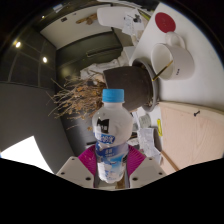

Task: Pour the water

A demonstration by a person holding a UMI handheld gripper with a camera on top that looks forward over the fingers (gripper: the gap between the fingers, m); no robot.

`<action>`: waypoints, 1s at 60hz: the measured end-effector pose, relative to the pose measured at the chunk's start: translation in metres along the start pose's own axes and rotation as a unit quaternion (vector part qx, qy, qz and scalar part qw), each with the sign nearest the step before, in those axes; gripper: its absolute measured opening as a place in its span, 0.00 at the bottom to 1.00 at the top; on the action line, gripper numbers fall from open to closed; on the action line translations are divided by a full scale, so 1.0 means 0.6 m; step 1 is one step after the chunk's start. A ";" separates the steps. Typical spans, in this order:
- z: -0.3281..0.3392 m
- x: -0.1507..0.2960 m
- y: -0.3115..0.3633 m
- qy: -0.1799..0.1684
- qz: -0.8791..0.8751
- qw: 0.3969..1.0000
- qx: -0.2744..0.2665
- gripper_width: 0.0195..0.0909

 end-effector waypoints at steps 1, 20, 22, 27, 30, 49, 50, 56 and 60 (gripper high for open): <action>0.001 0.011 -0.004 -0.006 -0.016 1.000 0.002 0.21; 0.005 0.116 -0.058 -0.049 -0.154 0.987 0.008 0.21; 0.003 0.116 -0.058 -0.045 -0.157 0.987 0.006 0.21; -0.001 0.115 -0.053 -0.037 -0.157 0.987 0.005 0.21; -0.006 0.112 -0.047 -0.029 -0.155 0.988 0.004 0.21; -0.011 0.145 0.100 0.048 0.317 0.946 -0.046 0.21; -0.010 0.153 0.113 0.045 0.349 0.935 -0.045 0.21; 0.010 0.210 0.188 0.024 0.520 0.852 -0.051 0.21; 0.026 0.250 0.213 0.012 0.610 0.789 -0.068 0.22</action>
Point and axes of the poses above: the point between the fingertips, and its own axes, seen from behind it with the camera up: y to the left, x up, z backward, against the way the camera looks, the point moved 6 cm from there along z, backward, against the way the camera looks, and after that the axes turned 7 degrees about x, right-handed, at the moved point
